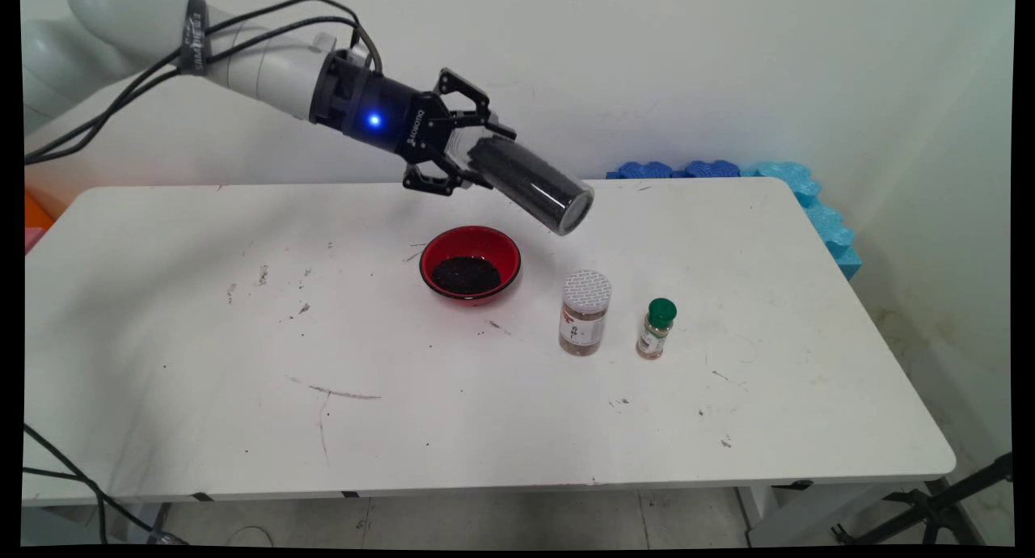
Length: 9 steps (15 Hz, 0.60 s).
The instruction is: Pour the black seasoning powder in the red bowl
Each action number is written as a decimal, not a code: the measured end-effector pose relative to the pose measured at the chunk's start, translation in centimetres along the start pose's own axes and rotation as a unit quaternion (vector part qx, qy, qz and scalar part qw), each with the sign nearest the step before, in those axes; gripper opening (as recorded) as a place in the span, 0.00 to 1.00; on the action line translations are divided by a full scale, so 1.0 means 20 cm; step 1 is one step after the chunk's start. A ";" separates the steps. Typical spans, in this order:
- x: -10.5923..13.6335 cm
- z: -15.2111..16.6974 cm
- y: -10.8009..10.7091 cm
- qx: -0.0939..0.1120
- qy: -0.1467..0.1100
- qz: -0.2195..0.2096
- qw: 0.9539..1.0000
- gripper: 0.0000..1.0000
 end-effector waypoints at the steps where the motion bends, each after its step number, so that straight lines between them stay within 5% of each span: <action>1: 0.00 0.00 0.01 0.000 0.000 0.022 1.000 0.00; 6: -0.02 -0.03 0.04 0.002 -0.004 0.120 0.993 0.00; 9: -0.04 -0.04 0.06 0.004 -0.004 0.199 0.980 0.00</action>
